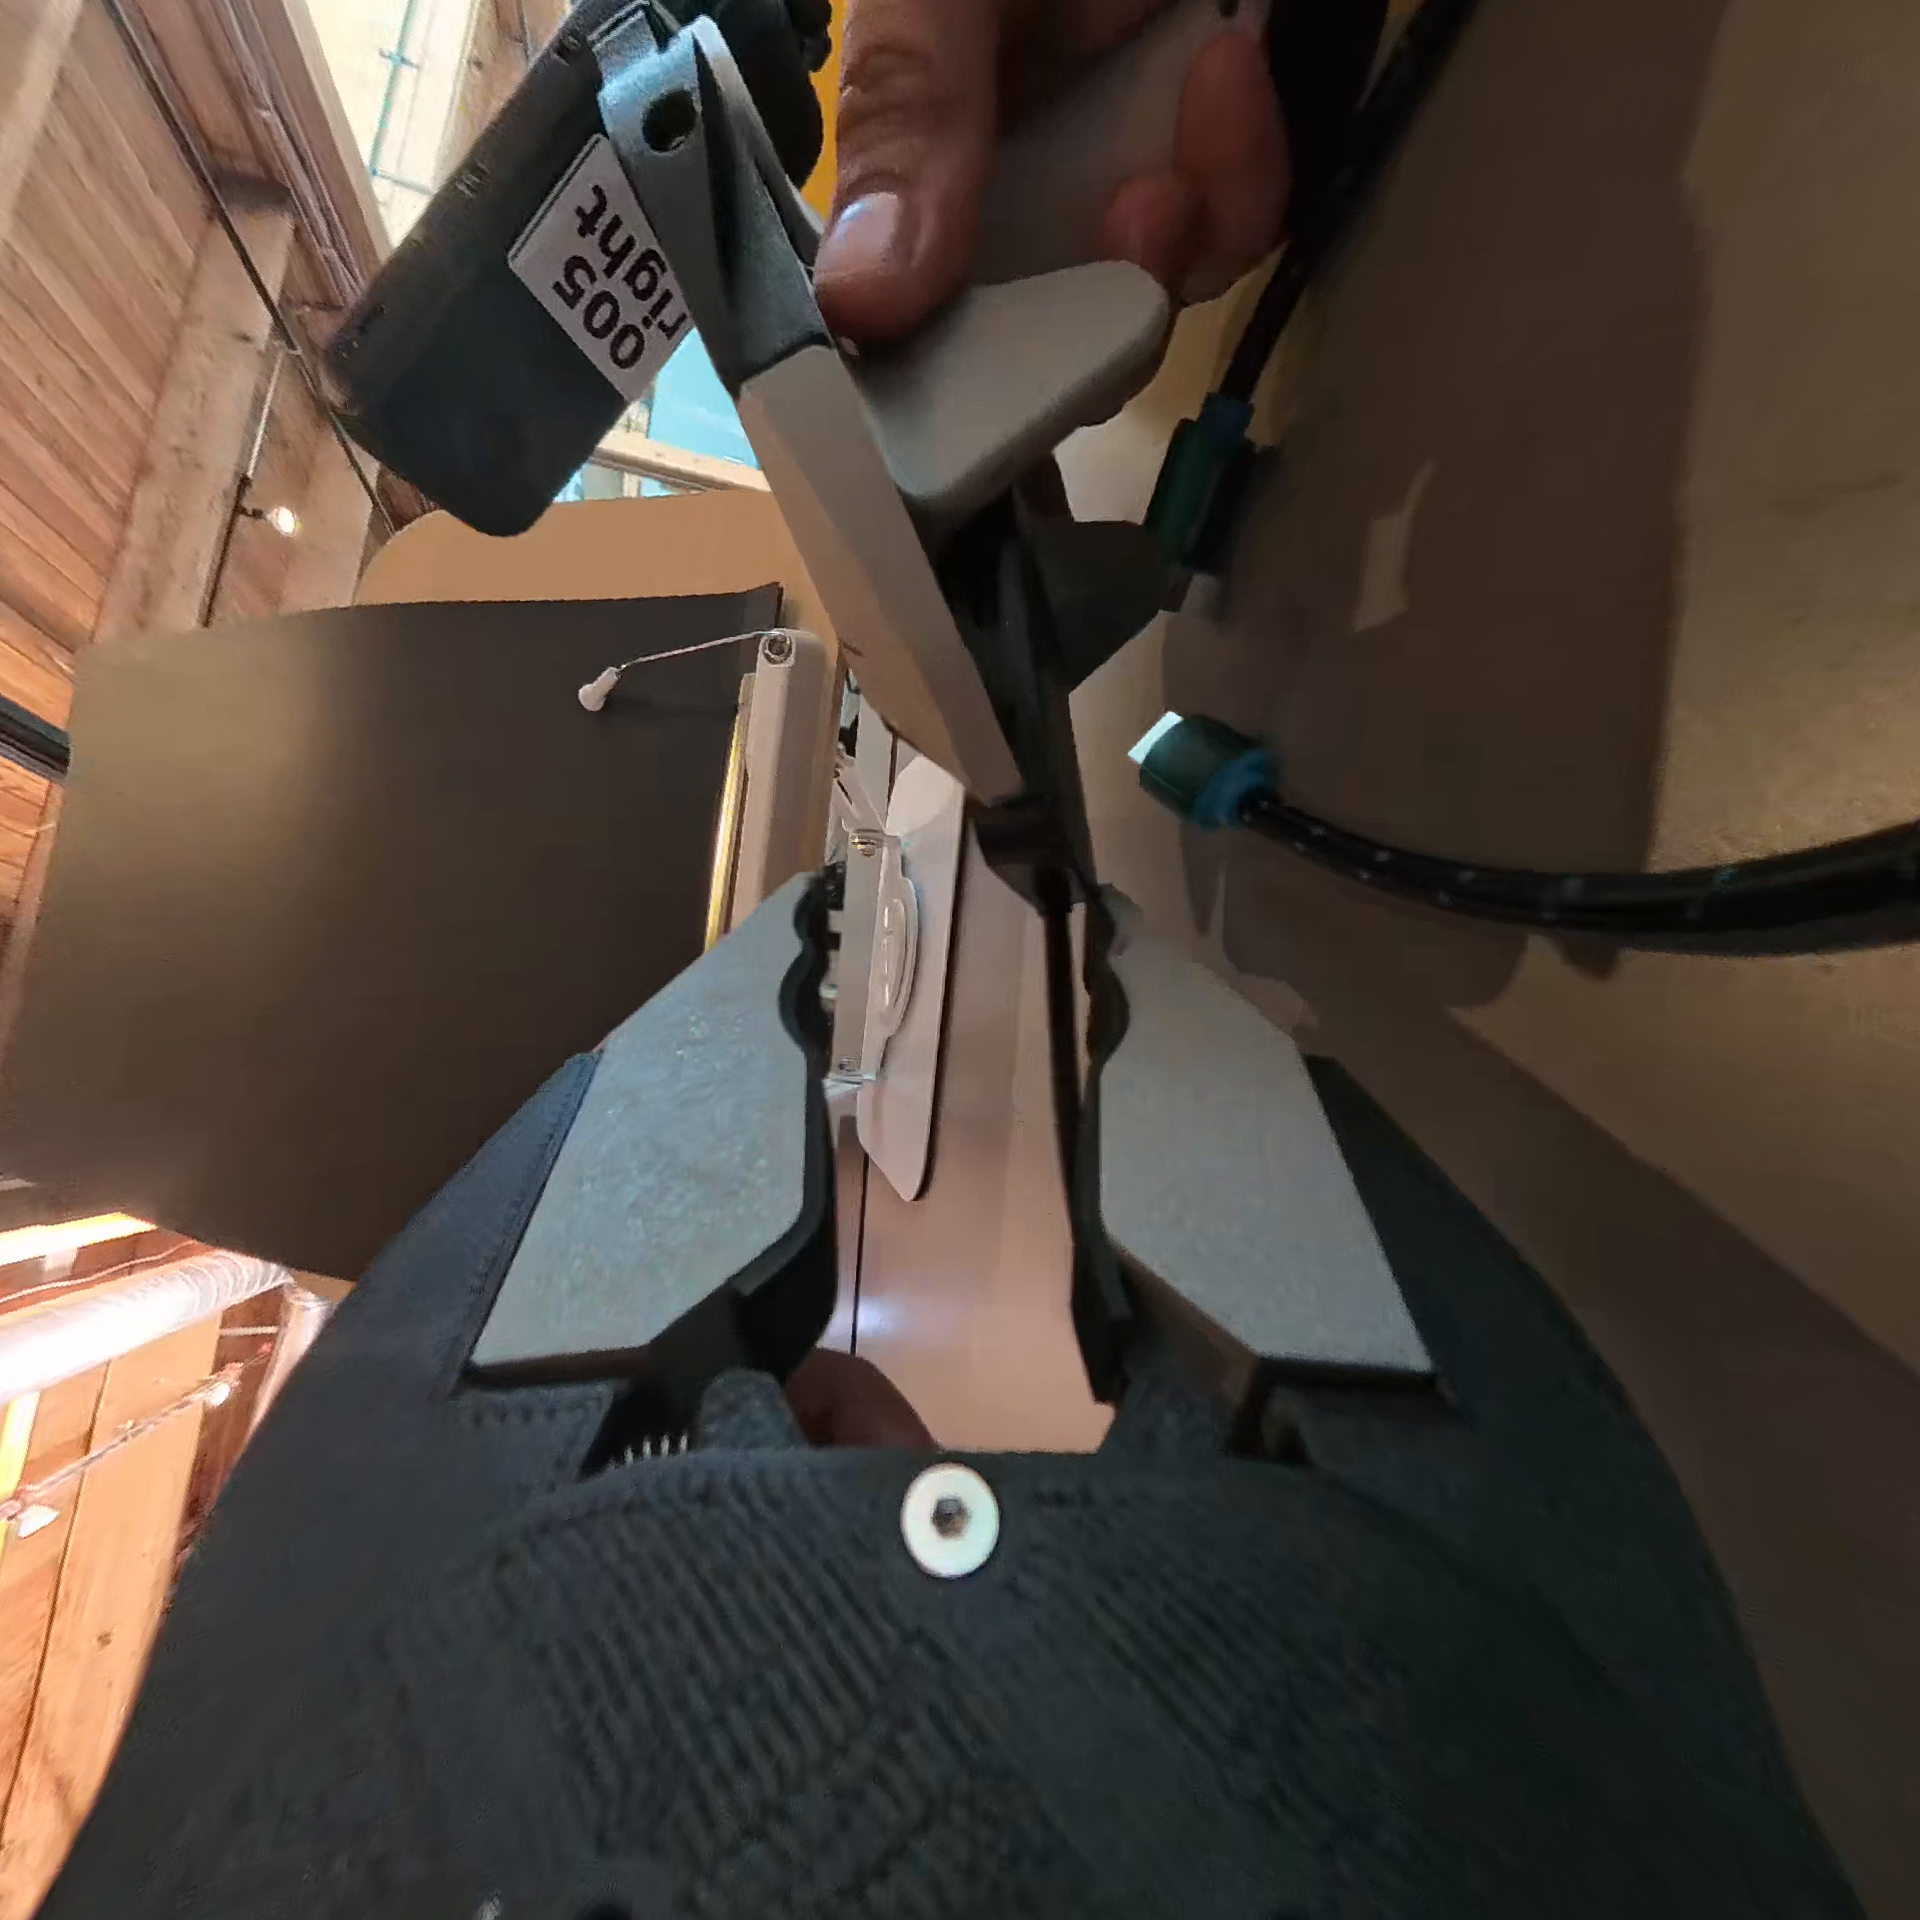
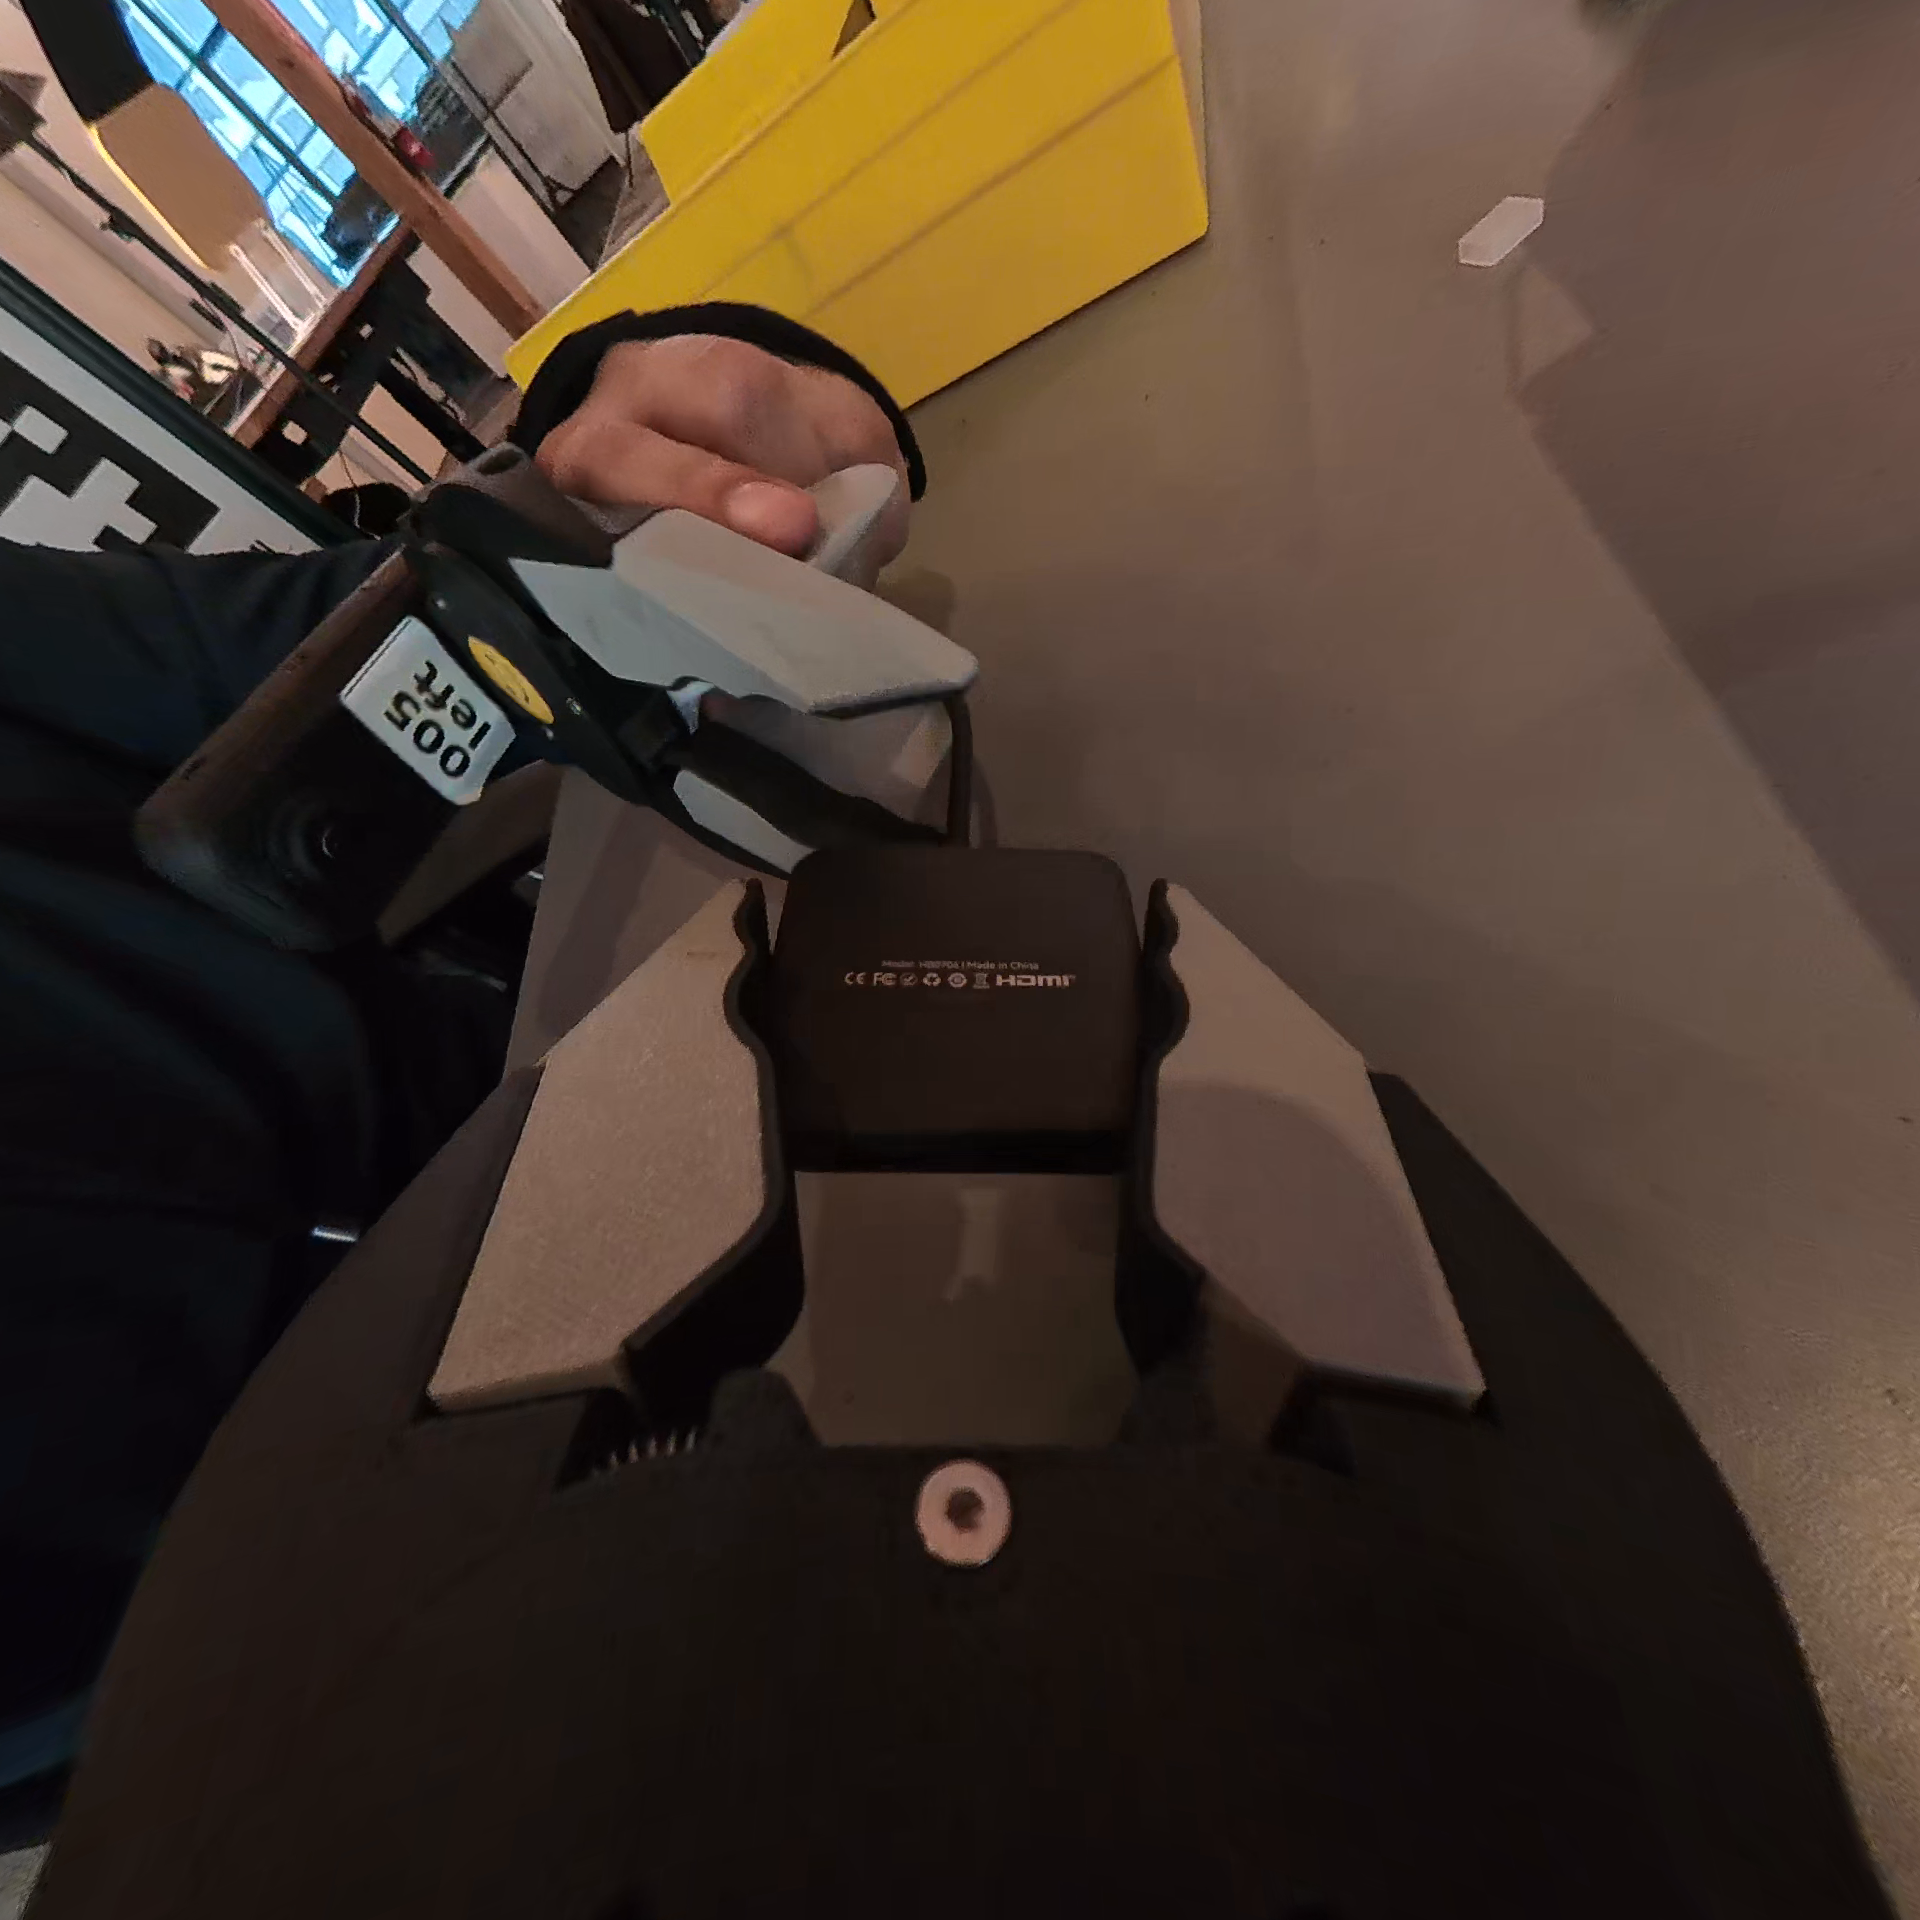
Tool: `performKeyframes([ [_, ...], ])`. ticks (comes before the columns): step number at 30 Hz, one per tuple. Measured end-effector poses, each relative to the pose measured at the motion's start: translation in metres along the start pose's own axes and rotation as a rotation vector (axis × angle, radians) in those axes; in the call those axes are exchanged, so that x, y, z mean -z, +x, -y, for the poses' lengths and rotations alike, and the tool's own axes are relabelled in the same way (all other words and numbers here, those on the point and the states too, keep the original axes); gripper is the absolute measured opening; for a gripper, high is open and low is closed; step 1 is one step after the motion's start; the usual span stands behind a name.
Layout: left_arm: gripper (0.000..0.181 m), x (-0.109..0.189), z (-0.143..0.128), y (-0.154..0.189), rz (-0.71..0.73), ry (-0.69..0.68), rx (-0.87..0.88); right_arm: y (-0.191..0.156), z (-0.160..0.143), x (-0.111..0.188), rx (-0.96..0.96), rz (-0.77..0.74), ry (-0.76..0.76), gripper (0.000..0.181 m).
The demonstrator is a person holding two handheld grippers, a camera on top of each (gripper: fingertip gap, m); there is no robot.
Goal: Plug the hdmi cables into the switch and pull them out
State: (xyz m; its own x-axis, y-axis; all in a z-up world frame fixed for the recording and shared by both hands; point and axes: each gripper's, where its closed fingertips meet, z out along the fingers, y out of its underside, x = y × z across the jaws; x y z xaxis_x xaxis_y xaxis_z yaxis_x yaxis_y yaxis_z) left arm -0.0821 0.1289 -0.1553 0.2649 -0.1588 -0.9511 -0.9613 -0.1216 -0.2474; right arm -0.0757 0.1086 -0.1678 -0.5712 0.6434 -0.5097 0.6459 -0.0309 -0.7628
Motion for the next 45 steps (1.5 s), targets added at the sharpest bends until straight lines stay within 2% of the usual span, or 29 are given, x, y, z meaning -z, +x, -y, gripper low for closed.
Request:
performKeyframes([
  [5, 0.047, 0.001, 0.002, -0.003, 0.022, 0.003, 0.012, -0.003, 0.005, 0.003, -0.006, 0.020, 0.024, 0.071],
  [9, 0.049, 0.009, 0.012, -0.002, -0.022, 0.044, 0.085, -0.003, 0.006, 0.006, 0.008, 0.006, 0.031, 0.071],
  [11, 0.051, 0.010, 0.017, -0.002, -0.031, 0.054, 0.101, -0.010, 0.009, 0.006, 0.006, 0.047, 0.050, 0.071],
  [14, 0.041, 0.010, 0.026, -0.002, -0.020, 0.066, 0.086, -0.031, 0.009, -0.001, 0.040, 0.145, 0.032, 0.070],
  [16, 0.019, 0.011, 0.032, 0.007, -0.052, 0.083, 0.052, -0.036, 0.003, -0.010, 0.087, 0.135, -0.012, 0.070],
  [18, 0.014, 0.010, 0.031, 0.013, -0.080, 0.071, 0.016, -0.033, 0.000, -0.012, 0.113, 0.094, -0.040, 0.071],
  [21, 0.011, 0.006, 0.018, 0.004, -0.083, 0.027, 0.132, -0.022, 0.013, 0.001, 0.086, 0.038, 0.034, 0.070],
  [24, 0.011, 0.001, -0.013, -0.006, -0.047, -0.086, 0.200, 0.000, 0.023, 0.025, 0.074, -0.073, 0.115, 0.058],
  [29, 0.011, -0.008, -0.055, -0.005, -0.034, -0.227, 0.311, 0.012, 0.037, 0.055, 0.104, -0.212, 0.208, 0.058],
  [33, 0.011, -0.015, -0.070, 0.006, -0.057, -0.283, 0.325, 0.028, 0.026, 0.065, 0.174, -0.411, 0.133, 0.059],
  [36, 0.011, -0.018, -0.070, 0.011, -0.072, -0.280, 0.339, 0.028, 0.016, 0.068, 0.174, -0.472, 0.137, 0.058],
  [40, 0.011, -0.020, -0.067, 0.013, -0.086, -0.269, 0.344, 0.023, -0.013, 0.068, 0.178, -0.552, 0.096, 0.058],
  [45, 0.011, -0.019, -0.064, 0.008, -0.073, -0.240, 0.371, 0.028, -0.042, 0.076, 0.178, -0.722, 0.044, 0.057],
])
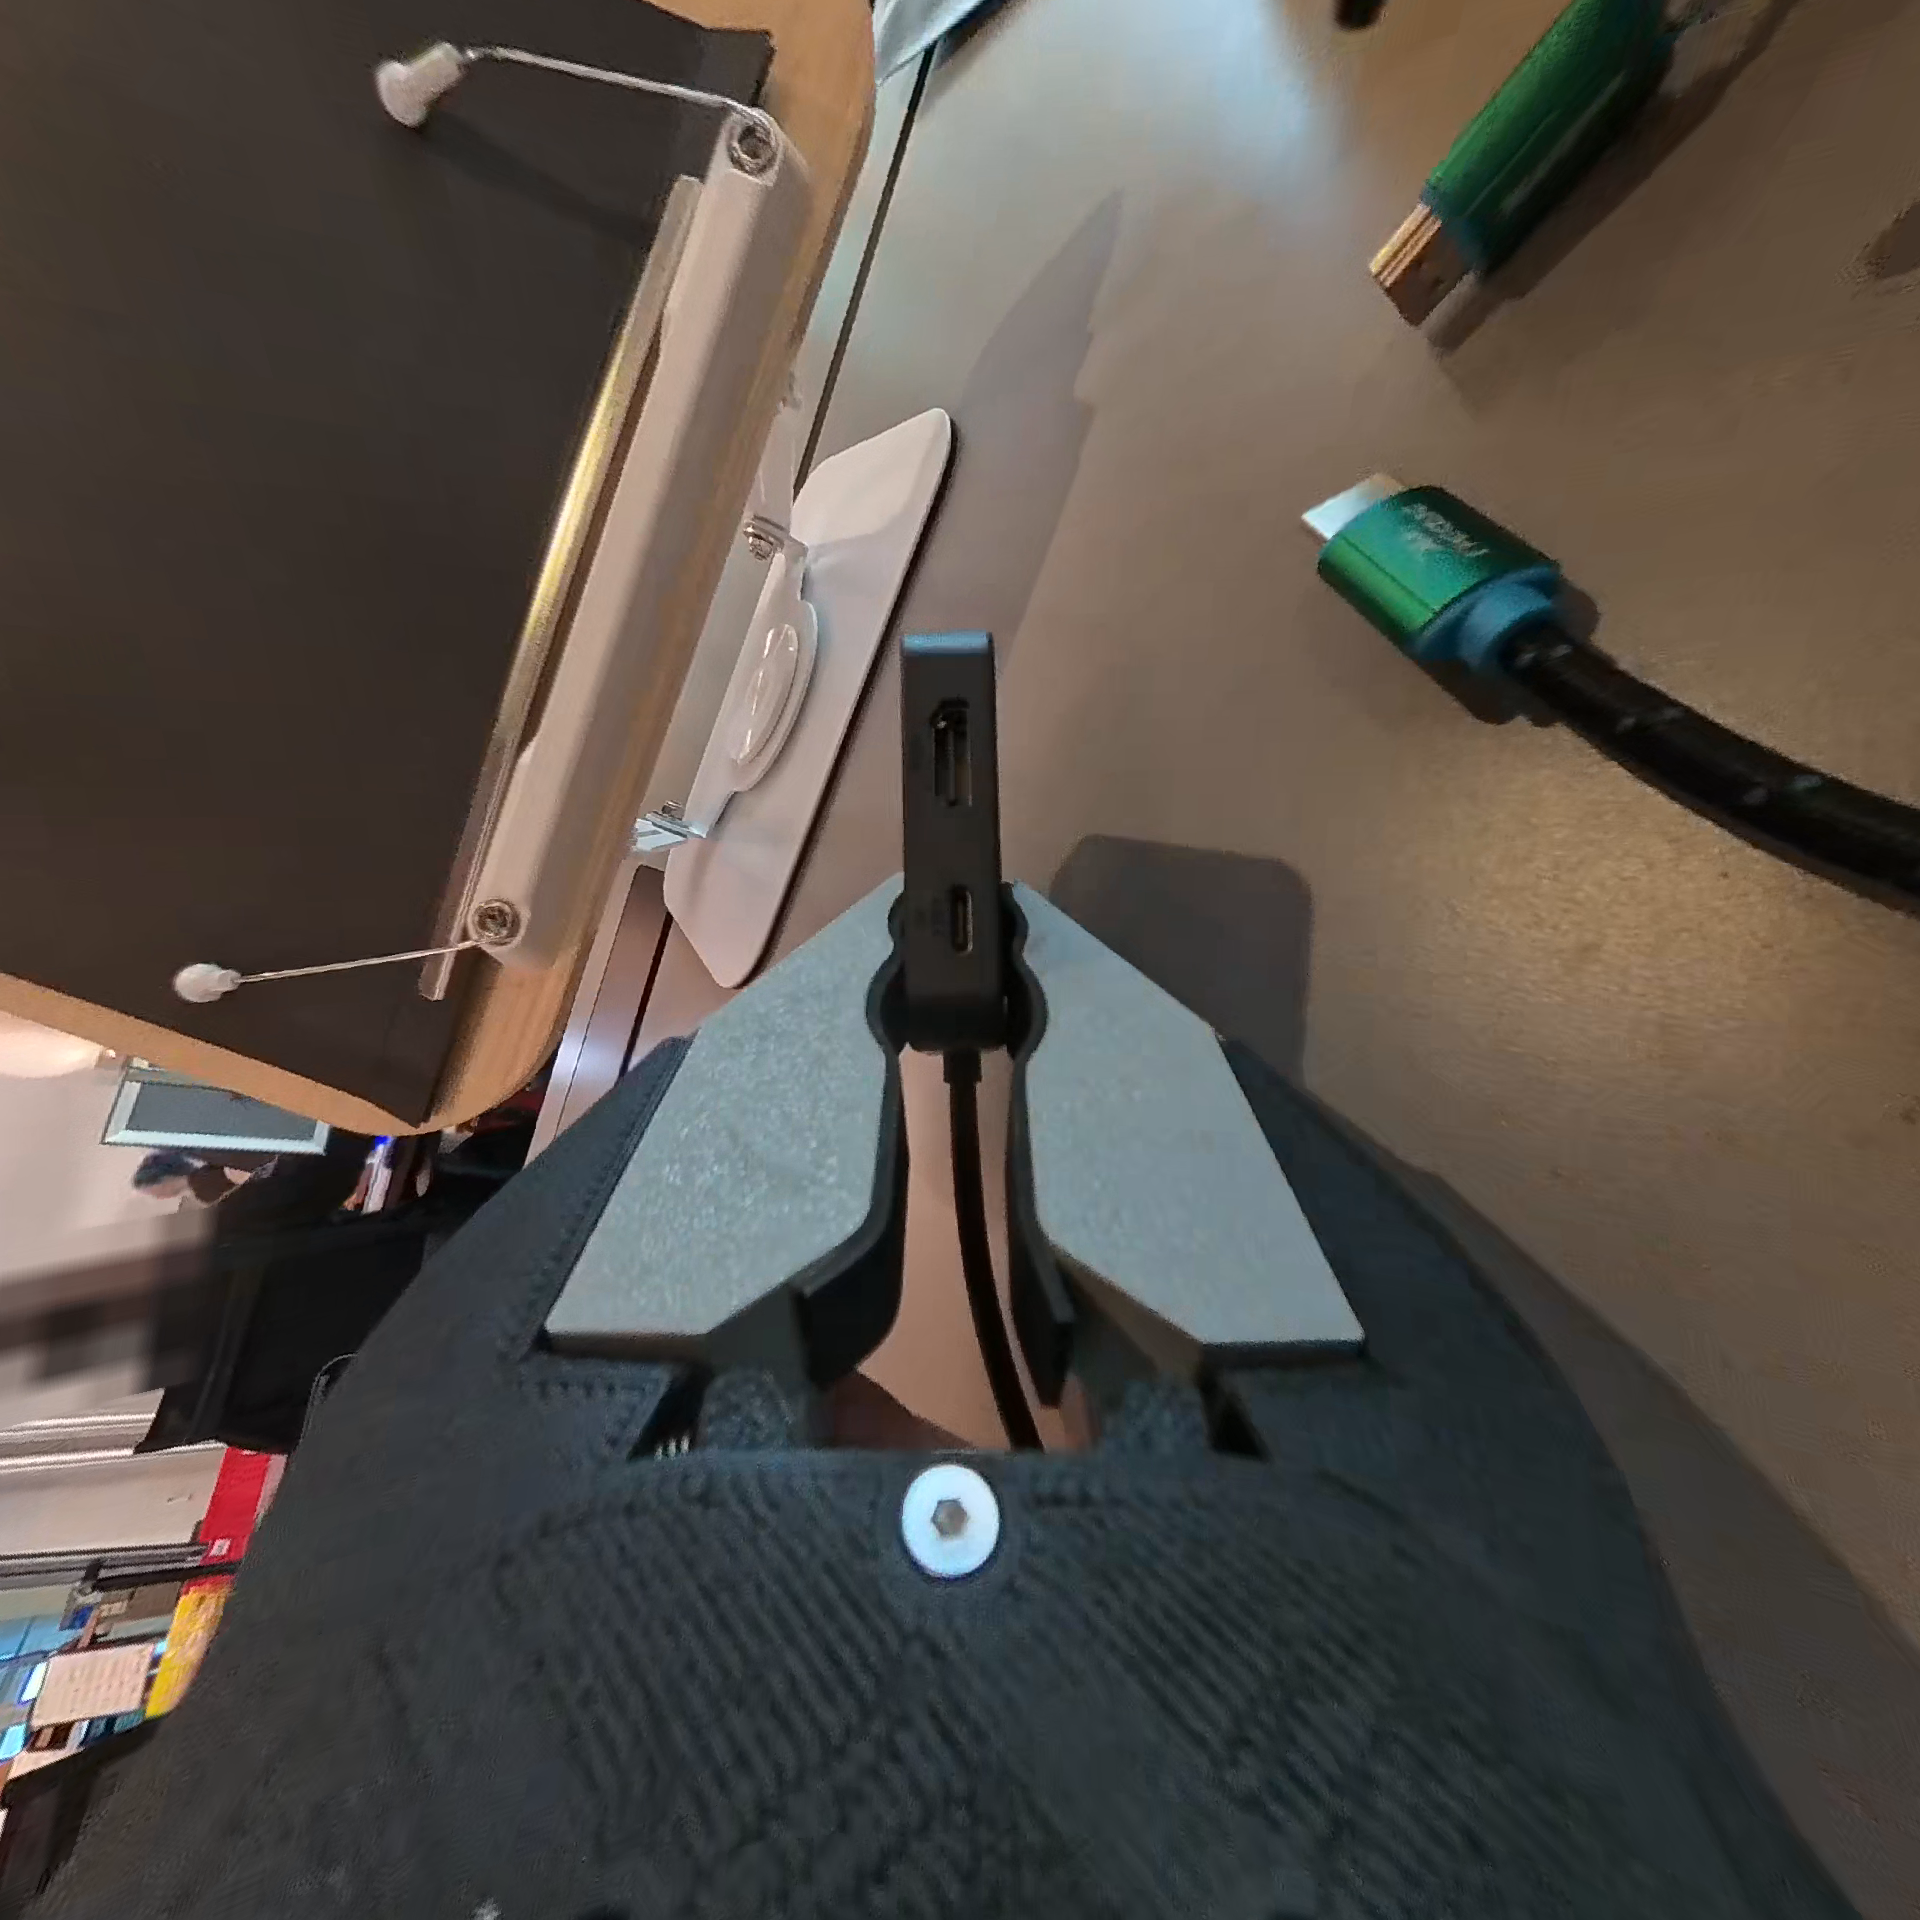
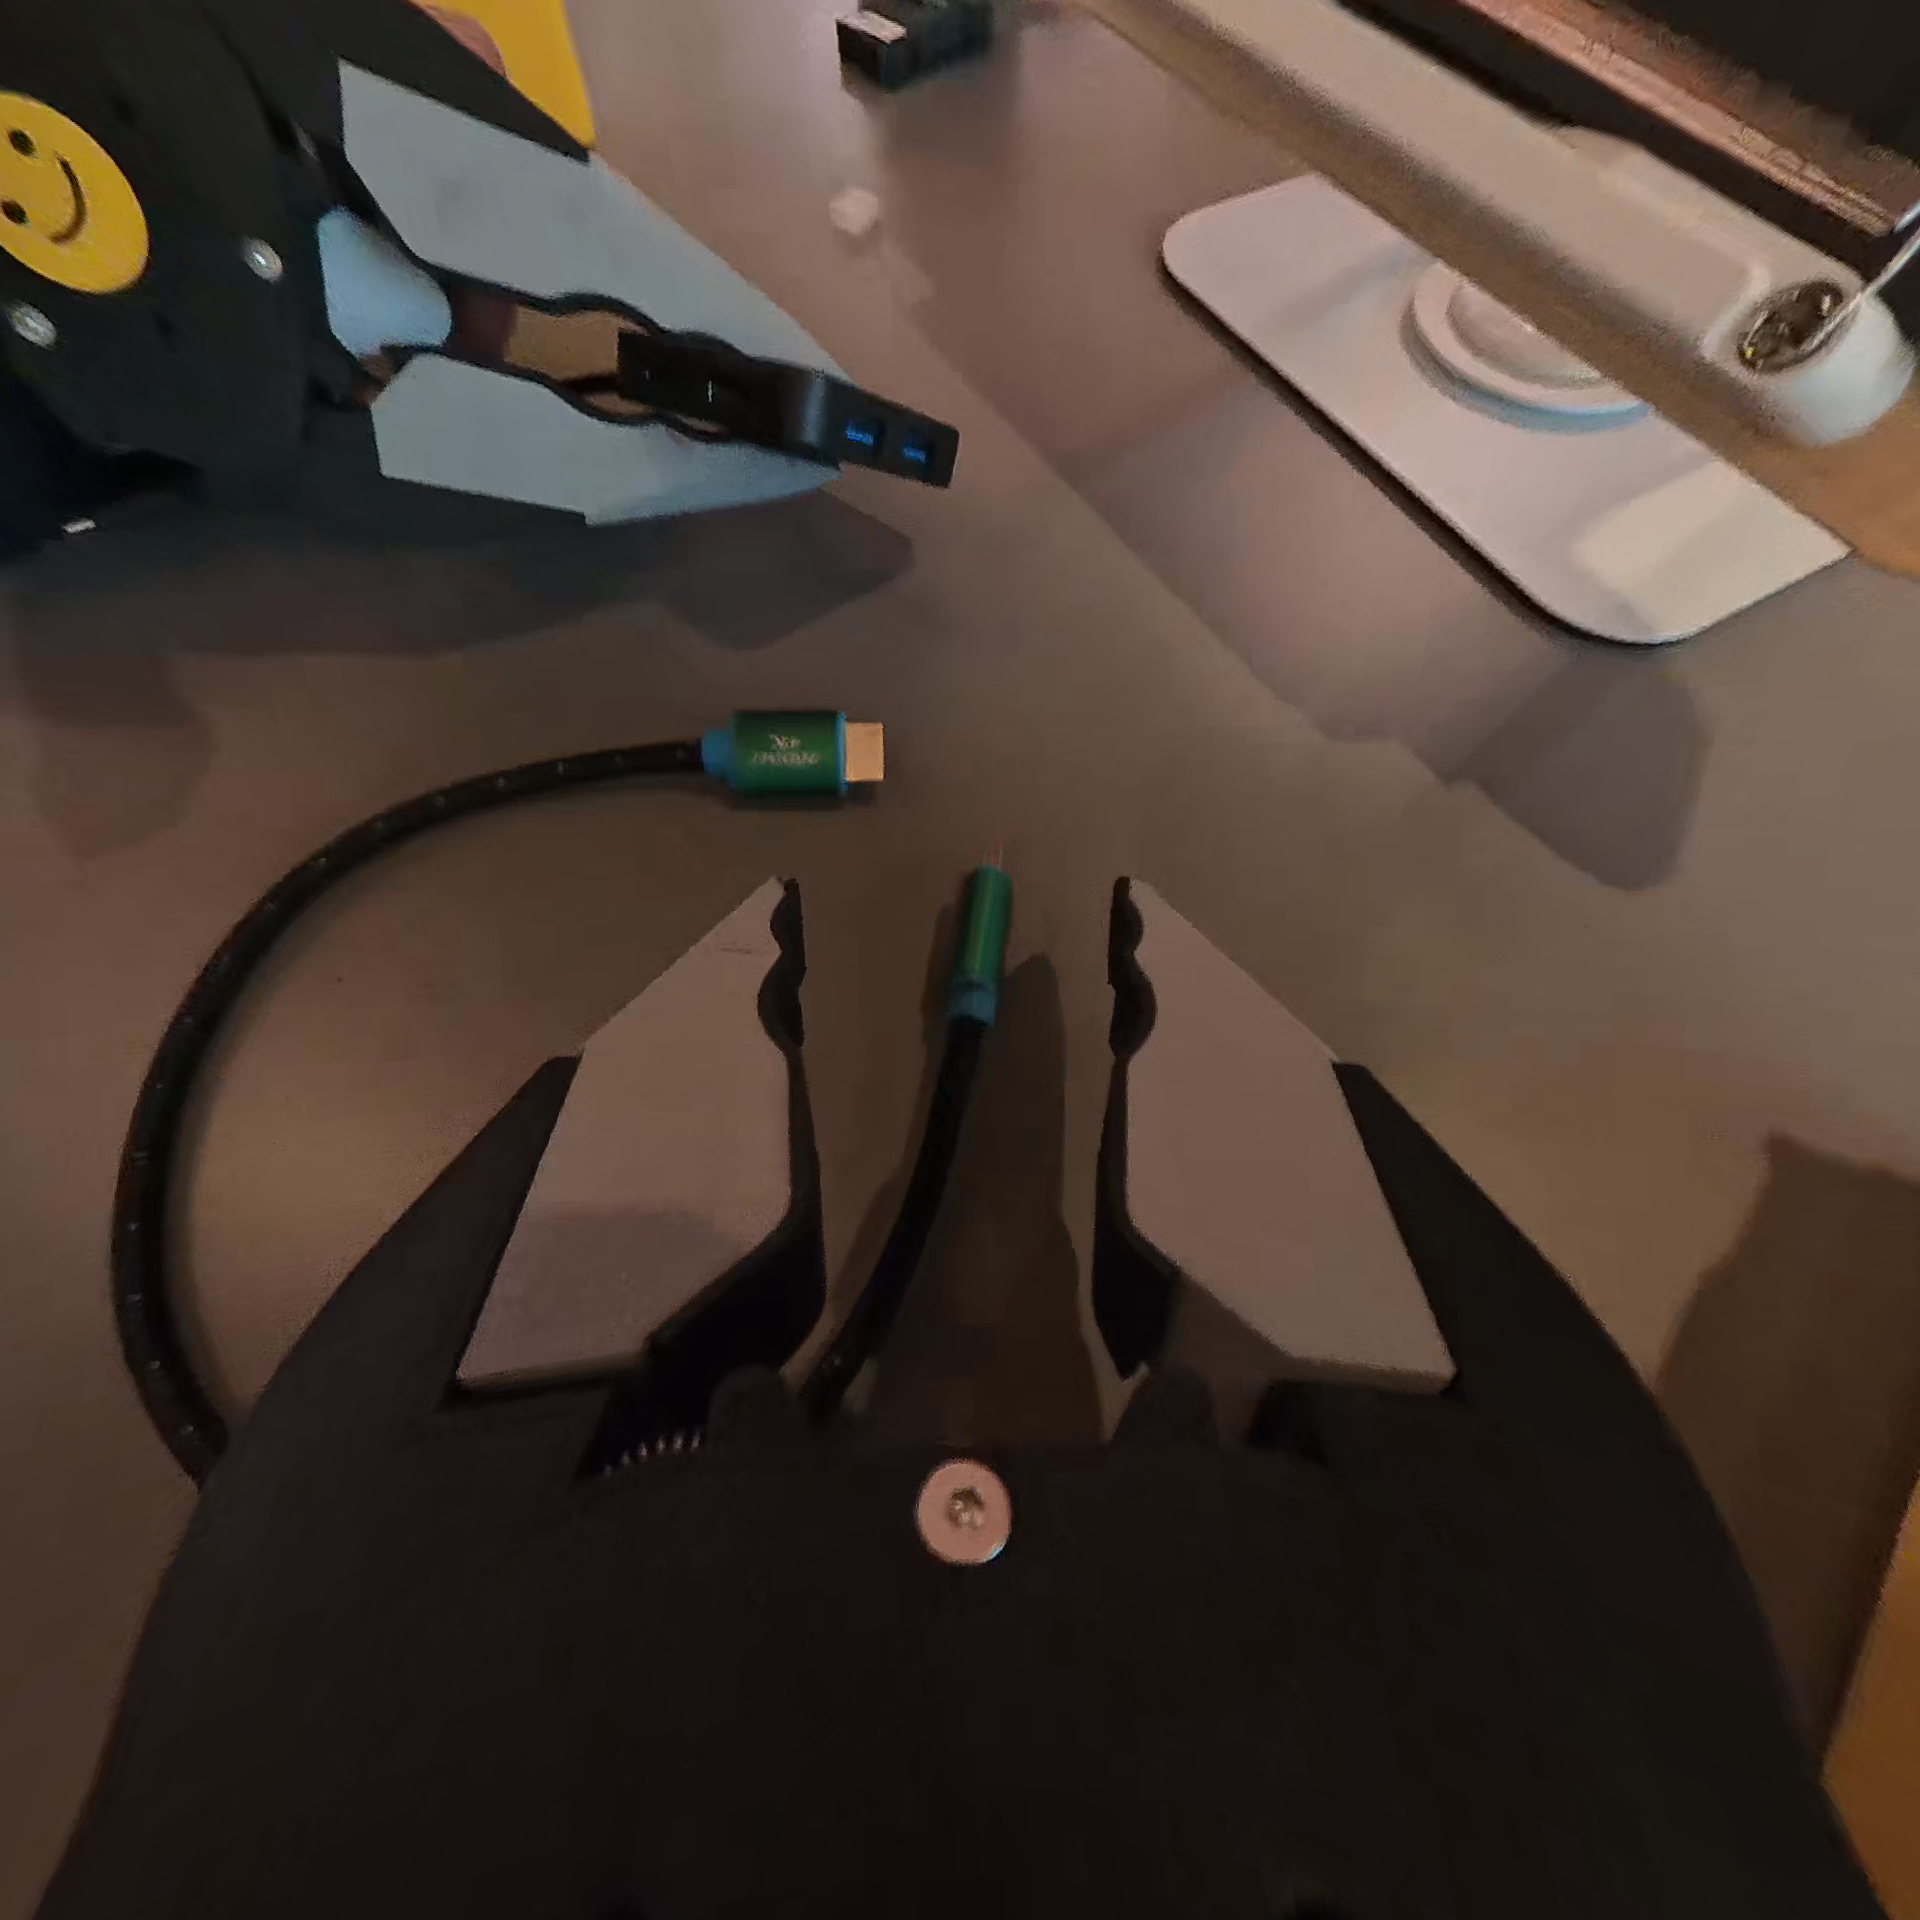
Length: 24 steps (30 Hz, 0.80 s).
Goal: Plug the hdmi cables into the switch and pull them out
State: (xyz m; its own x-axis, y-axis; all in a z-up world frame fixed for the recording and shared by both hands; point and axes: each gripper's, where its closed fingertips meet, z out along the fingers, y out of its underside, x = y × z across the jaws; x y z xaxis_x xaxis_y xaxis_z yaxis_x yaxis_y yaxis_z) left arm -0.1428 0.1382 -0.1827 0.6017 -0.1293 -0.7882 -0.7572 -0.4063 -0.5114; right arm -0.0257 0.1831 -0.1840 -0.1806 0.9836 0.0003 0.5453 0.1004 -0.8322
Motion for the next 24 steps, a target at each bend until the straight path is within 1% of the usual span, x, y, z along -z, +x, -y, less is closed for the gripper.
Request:
performKeyframes([
  [3, 0.011, 0.002, 0.006, -0.002, 0.020, 0.032, -0.007, -0.004, -0.011, -0.002, -0.007, 0.004, -0.045, 0.056],
  [4, 0.011, 0.003, 0.008, -0.002, 0.023, 0.042, -0.012, -0.003, -0.014, -0.003, 0.003, -0.007, -0.066, 0.049],
  [5, 0.011, 0.003, 0.010, -0.002, 0.030, 0.054, -0.017, -0.003, -0.018, -0.005, 0.016, -0.012, -0.095, 0.029],
  [6, 0.011, 0.004, 0.013, -0.002, 0.038, 0.063, -0.024, -0.002, -0.022, -0.007, 0.022, -0.018, -0.126, 0.014],
  [8, 0.011, 0.006, 0.018, -0.003, 0.056, 0.082, -0.046, -0.004, -0.023, -0.009, 0.024, -0.006, -0.138, 0.008],
  [12, 0.011, 0.009, 0.023, -0.009, 0.127, 0.094, -0.129, -0.006, -0.022, -0.008, 0.030, -0.001, -0.128, 0.008],
  [14, 0.011, 0.009, 0.024, -0.014, 0.187, 0.086, -0.192, -0.008, -0.016, -0.008, 0.026, 0.008, -0.093, 0.008],
  [16, 0.011, 0.007, 0.023, -0.015, 0.208, 0.065, -0.236, -0.010, -0.011, -0.008, 0.016, 0.019, -0.069, 0.008],
  [21, 0.010, 0.005, 0.023, -0.010, 0.198, 0.061, -0.250, -0.013, -0.013, -0.012, 0.037, 0.018, -0.086, 0.009],
  [24, 0.011, 0.007, 0.026, -0.016, 0.225, 0.072, -0.238, -0.019, -0.006, -0.011, 0.022, 0.061, -0.047, 0.008],
])
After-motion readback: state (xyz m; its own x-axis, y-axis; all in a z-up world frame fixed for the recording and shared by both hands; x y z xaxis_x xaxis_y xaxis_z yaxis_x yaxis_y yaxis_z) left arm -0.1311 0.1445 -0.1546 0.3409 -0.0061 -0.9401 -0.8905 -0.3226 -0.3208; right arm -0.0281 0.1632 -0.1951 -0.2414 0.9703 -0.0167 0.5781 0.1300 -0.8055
